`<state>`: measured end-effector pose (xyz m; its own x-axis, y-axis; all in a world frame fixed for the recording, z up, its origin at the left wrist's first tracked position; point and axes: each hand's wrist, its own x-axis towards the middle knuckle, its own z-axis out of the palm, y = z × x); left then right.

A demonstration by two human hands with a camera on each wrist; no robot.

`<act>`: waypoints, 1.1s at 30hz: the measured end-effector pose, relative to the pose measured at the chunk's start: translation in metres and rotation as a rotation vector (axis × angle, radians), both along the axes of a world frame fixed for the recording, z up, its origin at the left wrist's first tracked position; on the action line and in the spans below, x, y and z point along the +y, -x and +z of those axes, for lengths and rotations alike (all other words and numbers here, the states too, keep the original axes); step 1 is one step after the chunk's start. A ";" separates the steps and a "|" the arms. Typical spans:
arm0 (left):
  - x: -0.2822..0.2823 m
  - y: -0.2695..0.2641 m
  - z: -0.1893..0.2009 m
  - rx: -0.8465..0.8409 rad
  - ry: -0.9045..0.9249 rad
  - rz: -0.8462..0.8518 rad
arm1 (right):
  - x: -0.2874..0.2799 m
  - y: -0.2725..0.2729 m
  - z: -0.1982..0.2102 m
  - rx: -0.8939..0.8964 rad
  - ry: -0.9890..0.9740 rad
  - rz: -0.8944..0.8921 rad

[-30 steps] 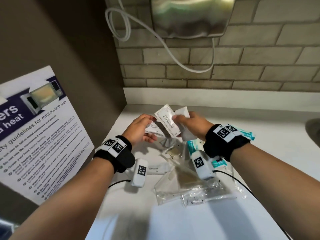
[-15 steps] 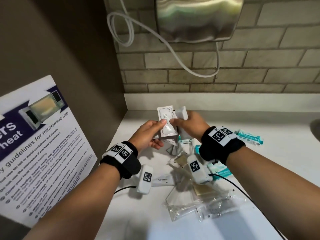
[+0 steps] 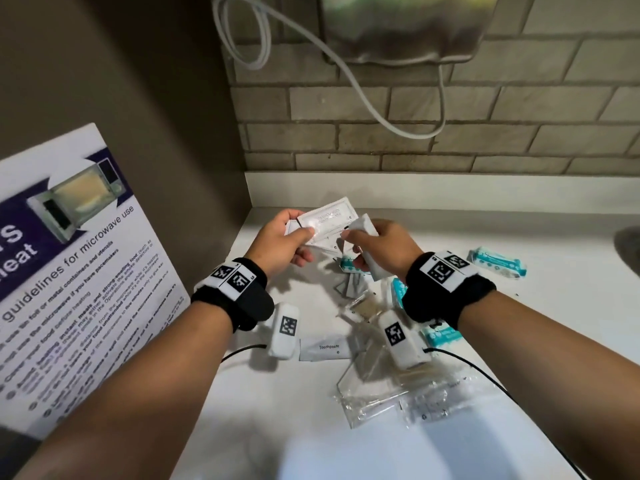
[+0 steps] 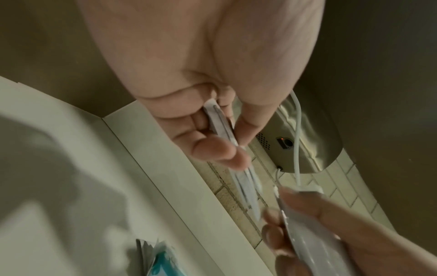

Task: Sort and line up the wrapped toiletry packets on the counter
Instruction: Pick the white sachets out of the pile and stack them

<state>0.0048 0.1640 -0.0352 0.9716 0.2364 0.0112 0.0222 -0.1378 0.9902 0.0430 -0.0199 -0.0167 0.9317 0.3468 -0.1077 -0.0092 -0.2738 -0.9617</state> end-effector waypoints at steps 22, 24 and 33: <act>-0.021 0.019 -0.012 0.160 0.092 -0.086 | -0.003 -0.010 -0.002 -0.544 0.144 0.164; -0.022 0.017 -0.010 0.129 0.173 -0.087 | -0.001 -0.008 -0.006 -0.642 0.266 0.279; -0.016 0.016 -0.006 0.062 0.322 -0.160 | -0.009 -0.014 -0.009 -0.639 0.358 0.340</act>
<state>-0.0111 0.1482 -0.0416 0.9931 0.0628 -0.0995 0.0873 0.1738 0.9809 0.0569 -0.0285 -0.0260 0.7003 0.6679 0.2521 0.6523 -0.4553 -0.6059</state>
